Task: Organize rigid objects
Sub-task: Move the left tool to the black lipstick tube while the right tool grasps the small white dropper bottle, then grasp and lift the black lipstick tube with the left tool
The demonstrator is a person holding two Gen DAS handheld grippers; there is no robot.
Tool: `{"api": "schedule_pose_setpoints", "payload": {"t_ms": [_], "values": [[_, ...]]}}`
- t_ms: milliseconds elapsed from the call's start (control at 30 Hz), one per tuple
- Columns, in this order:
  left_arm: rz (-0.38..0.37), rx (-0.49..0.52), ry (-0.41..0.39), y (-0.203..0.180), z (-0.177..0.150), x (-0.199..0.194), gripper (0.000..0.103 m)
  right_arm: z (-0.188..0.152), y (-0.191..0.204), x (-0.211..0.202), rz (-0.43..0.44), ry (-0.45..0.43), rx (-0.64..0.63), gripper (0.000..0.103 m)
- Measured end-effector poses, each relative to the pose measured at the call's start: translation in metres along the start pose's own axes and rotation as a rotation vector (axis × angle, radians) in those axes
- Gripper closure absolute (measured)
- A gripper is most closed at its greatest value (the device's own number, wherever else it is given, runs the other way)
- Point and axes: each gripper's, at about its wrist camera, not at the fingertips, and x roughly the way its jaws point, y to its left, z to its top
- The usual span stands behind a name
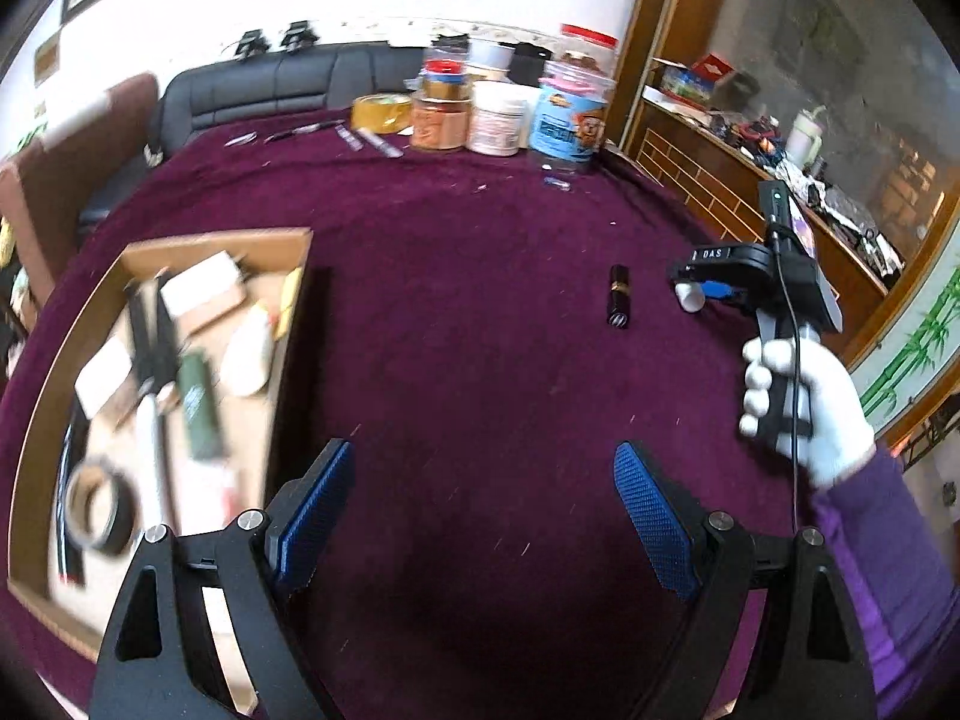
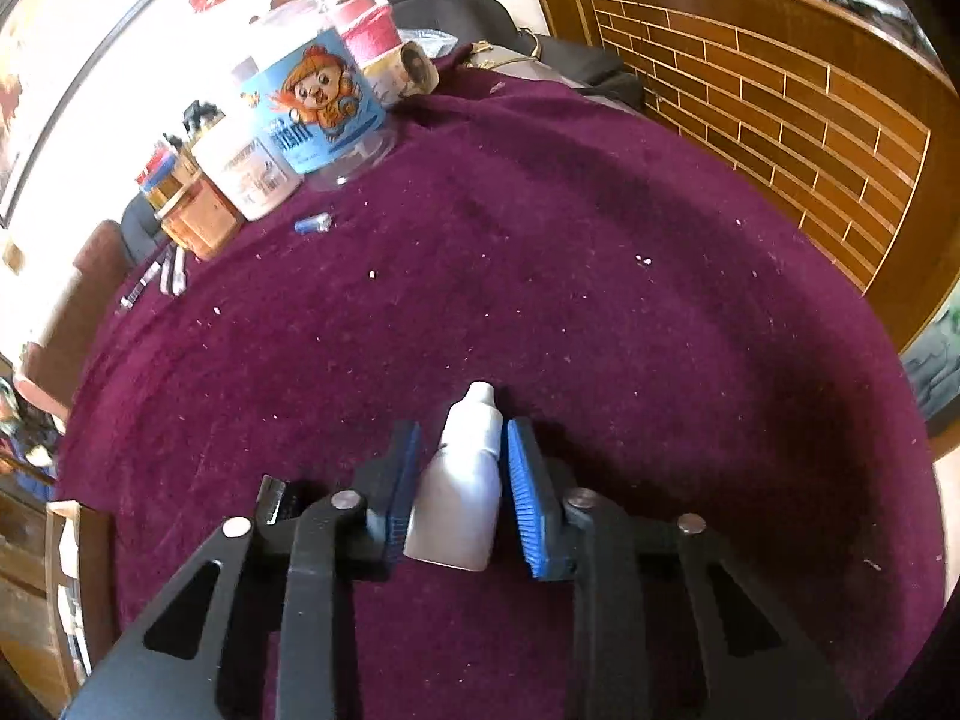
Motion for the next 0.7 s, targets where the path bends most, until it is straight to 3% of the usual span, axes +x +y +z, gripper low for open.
{"api": "schedule_pose_setpoints", "payload": {"t_ms": [267,367,567,633,667,700], "values": [[-0.061,0.163,0.021,-0.061,0.051,0.060,0.019,-0.003,-0.041,0.002,0.246,-0.022,0.160,0.079],[-0.067,0.228,0.033,-0.081,0.064,0.094,0.020,-0.002,-0.041,0.003,0.257,-0.017,0.168,0.079],[-0.026,0.272,0.086,-0.096,0.084,0.155,0.021,-0.002,-0.029,-0.001,0.194,-0.014,0.102,0.079],[-0.038,0.274,0.123,-0.099,0.088,0.172,0.031,-0.002,-0.026,-0.001,0.177,-0.011,0.090,0.079],[-0.062,0.269,0.153,-0.100,0.088,0.178,0.050,-0.003,-0.025,-0.002,0.172,-0.009,0.087,0.079],[-0.061,0.276,0.148,-0.101,0.088,0.181,0.057,-0.003,-0.025,-0.002,0.170,-0.006,0.087,0.079]]}}
